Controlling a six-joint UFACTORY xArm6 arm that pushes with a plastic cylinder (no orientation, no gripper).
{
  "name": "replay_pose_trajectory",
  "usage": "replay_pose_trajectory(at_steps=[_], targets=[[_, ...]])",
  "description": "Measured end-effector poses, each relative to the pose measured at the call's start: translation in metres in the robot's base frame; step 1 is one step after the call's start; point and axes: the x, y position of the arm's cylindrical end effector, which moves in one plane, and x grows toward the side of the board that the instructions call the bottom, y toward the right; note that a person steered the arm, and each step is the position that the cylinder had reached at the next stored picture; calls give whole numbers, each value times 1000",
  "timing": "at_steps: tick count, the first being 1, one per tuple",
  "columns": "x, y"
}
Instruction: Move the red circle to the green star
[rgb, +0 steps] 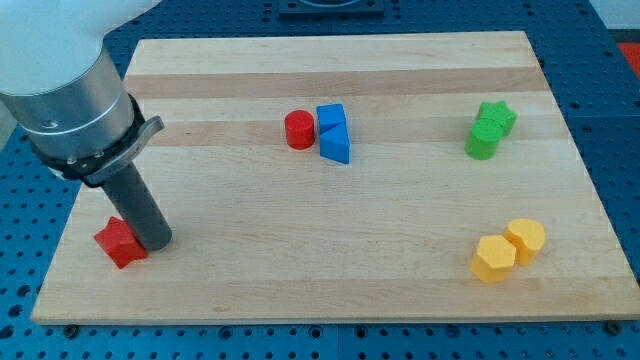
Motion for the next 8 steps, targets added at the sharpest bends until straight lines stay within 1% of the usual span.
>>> replay_pose_trajectory(at_steps=[1, 2, 3, 4, 5, 6, 7, 8], targets=[[-14, 14], [-48, 37], [-85, 45], [-133, 45], [-177, 60], [-215, 91], [-228, 126], [-228, 145]])
